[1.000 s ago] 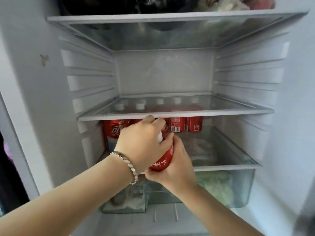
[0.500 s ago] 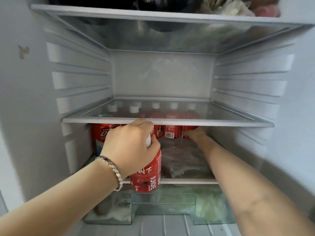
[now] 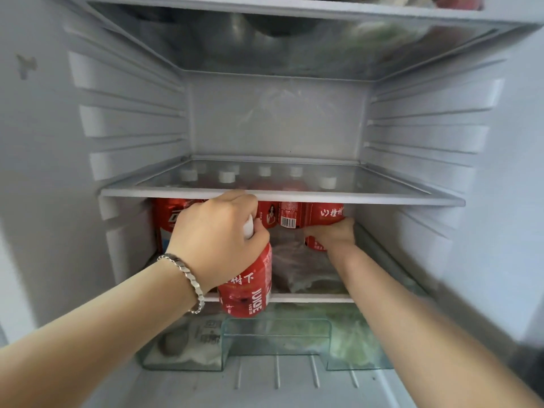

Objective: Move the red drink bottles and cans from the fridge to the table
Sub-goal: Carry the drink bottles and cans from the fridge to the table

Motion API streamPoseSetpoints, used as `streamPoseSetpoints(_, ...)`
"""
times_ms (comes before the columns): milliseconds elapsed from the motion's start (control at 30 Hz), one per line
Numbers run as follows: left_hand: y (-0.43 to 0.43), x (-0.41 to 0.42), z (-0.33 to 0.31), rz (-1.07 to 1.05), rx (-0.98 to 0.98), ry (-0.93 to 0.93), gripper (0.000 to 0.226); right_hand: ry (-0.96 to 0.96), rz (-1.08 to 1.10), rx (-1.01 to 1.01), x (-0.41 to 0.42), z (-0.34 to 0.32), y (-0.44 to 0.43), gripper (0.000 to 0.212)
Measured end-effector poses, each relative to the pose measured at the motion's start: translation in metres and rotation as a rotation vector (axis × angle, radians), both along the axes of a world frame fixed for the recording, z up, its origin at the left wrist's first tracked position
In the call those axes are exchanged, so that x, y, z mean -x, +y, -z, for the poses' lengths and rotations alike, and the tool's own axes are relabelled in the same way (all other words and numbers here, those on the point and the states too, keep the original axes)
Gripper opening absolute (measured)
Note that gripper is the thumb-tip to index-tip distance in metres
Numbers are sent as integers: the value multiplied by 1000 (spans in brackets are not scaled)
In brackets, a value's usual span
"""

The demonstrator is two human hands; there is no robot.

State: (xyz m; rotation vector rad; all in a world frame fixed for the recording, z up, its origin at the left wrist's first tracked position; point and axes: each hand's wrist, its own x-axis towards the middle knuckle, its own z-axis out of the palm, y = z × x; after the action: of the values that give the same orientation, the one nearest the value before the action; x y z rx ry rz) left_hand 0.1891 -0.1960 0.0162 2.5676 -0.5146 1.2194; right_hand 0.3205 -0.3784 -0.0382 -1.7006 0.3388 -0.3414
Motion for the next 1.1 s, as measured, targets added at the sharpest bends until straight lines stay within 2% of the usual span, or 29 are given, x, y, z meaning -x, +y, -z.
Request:
streamPoseSetpoints(167,2,3,-3,7,-75,-17,19,-114,-71,6,69,9,3,76)
streamPoseSetpoints(267,2,9,-8,-2,-184,35,17,-172,-133,-53,101,14,7,81)
streamPoseSetpoints(400,-2,13,-15,-42,-258,147,14,-249,-117,-119,124,17,12,81)
streamPoseSetpoints(500,-4,11,-17,-53,-277,150,14,-311,-95,-121,137,22,16,80)
streamPoseSetpoints(533,-3,10,-17,-58,-279,149,20,-338,-80,-111,140,25,17,81)
streamPoseSetpoints(667,4,16,-22,-39,-317,187,90,-444,-54,124,147,28,26,78)
streamPoseSetpoints(767,12,23,-27,-16,-431,183,113,-500,-113,396,147,22,30,76)
streamPoseSetpoints(833,16,25,-28,-9,-504,184,113,-506,-198,515,151,18,37,79)
streamPoseSetpoints(900,19,29,-27,18,-565,202,106,-513,-281,542,154,17,43,84)
streamPoseSetpoints(1100,33,27,-29,26,-472,382,54,-258,-644,452,156,8,53,87)
